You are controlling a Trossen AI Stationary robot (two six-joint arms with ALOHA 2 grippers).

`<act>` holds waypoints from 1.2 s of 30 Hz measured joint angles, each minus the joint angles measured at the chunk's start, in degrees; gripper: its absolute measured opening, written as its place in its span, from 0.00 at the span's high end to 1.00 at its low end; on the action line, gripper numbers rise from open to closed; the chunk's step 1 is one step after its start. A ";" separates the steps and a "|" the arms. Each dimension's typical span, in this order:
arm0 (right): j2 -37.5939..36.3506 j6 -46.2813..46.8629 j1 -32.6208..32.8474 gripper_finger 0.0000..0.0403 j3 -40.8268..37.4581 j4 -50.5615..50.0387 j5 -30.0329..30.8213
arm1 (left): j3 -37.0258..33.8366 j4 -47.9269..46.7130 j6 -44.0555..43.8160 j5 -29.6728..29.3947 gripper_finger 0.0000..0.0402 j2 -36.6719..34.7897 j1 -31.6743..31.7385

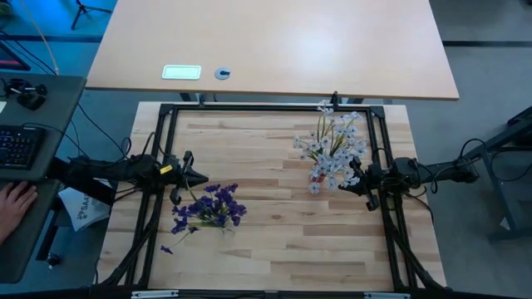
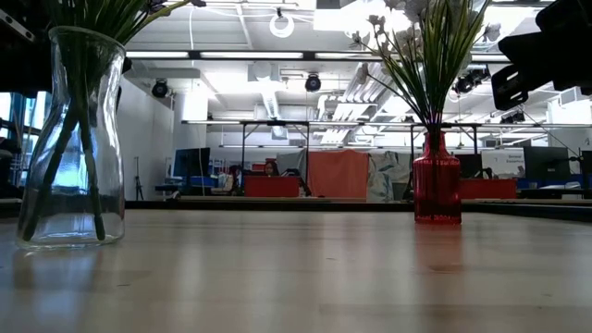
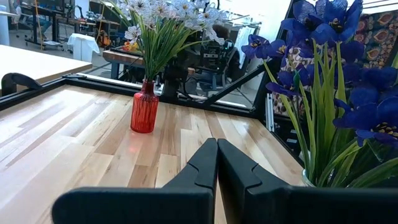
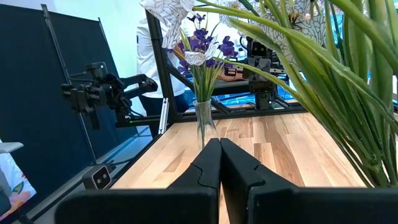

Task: Sort flowers into vase by color
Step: Return to Home Position

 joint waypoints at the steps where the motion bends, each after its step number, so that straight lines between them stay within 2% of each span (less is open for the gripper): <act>1: 0.01 0.01 -0.02 1.00 0.00 0.00 0.00 | 0.00 -0.01 0.00 0.00 1.00 0.00 -0.01; 36: 0.01 0.01 -0.02 1.00 0.00 0.01 0.00 | 0.00 -0.01 0.00 0.00 1.00 0.00 0.01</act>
